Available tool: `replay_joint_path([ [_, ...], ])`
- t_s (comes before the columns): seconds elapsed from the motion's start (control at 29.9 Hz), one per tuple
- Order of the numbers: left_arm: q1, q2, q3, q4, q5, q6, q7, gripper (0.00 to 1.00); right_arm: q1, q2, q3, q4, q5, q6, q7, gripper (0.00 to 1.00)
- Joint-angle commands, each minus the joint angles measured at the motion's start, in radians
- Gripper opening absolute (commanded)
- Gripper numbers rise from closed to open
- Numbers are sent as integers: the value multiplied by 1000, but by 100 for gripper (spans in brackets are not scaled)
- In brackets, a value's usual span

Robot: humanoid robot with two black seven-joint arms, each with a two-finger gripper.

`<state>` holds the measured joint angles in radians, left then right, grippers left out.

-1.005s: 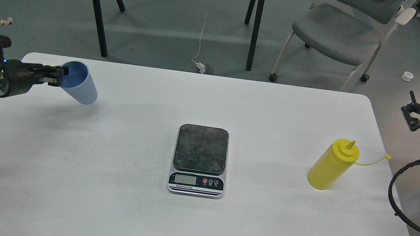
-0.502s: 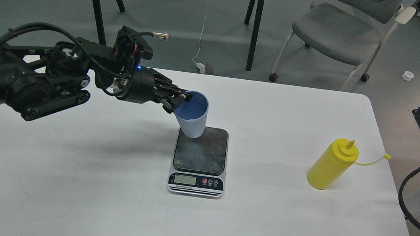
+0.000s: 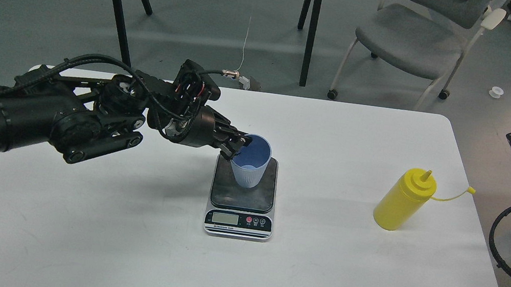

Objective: Pour seasoning into cup on scale with both arms
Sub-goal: 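Lift the blue cup and carry it onto the scale, then release the cup on the scale and withdraw the left gripper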

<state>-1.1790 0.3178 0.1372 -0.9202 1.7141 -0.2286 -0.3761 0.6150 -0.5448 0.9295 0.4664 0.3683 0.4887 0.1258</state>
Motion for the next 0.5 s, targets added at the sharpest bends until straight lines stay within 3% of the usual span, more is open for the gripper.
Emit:
replay_joint_path([
  [0.0, 4, 0, 5, 1, -1, 0, 2, 11, 2, 0, 0, 0, 0, 0, 0, 100],
  [0.2, 10, 0, 2, 0, -5, 2, 19, 27, 0, -1, 0, 1, 0, 0, 0, 100],
  [0.27, 9, 1, -4, 0, -18, 2, 32, 40, 0, -1, -1, 5, 0, 0, -2, 100],
  [0.37, 7, 12, -13, -5, -30, 5, 46, 66, -17, -7, -12, 20, 0, 0, -2, 100],
  [0.47, 2, 20, -56, -9, -97, 6, 43, 75, -41, -69, -20, 93, 0, 0, -3, 100],
])
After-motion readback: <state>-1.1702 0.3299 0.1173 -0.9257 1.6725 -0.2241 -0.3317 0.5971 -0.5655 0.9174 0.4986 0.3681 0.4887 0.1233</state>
